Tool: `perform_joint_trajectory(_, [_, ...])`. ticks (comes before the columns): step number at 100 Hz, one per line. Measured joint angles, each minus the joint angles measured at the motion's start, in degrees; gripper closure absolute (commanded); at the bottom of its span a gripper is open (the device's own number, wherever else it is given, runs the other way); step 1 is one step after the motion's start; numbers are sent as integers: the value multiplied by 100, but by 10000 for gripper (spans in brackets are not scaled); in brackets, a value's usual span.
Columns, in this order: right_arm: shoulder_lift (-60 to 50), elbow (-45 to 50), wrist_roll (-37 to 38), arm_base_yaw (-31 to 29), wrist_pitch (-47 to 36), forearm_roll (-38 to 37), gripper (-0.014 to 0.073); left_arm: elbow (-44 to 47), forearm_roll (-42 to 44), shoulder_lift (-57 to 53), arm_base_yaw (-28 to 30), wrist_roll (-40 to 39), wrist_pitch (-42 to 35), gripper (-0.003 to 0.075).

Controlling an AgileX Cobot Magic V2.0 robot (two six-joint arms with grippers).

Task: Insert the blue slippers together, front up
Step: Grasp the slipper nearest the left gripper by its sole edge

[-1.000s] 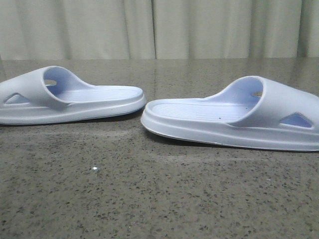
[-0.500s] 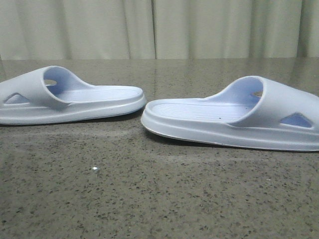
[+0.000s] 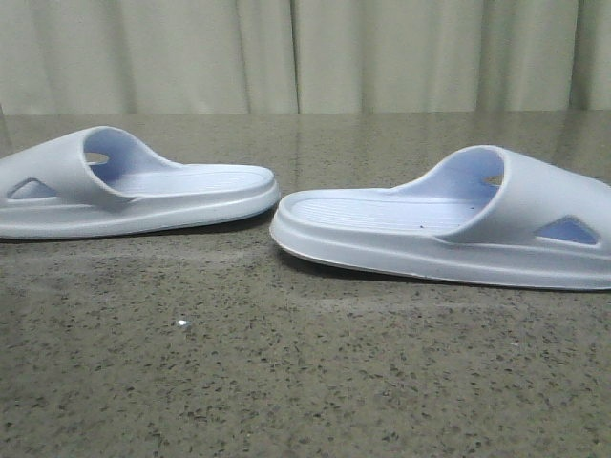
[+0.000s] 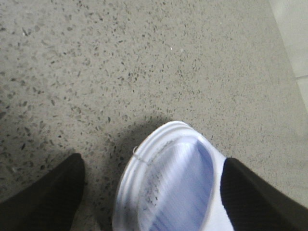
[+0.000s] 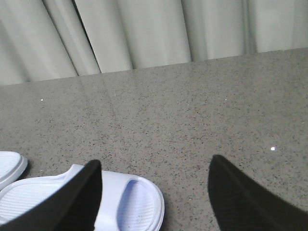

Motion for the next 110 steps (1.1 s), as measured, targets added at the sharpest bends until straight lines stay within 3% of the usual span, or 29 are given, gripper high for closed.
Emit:
perform_joint_trajectory(31, [0,0,0,0,0,8,183,-79,-75,185,0,0,70,197])
perform_joint_trajectory(63, [0,0,0,0,0,8,183,-76,-72,234,27,11,127,318])
perform_joint_trajectory(110, [0,0,0,0,0,132,183,-243,-72,381,39,63,287,320])
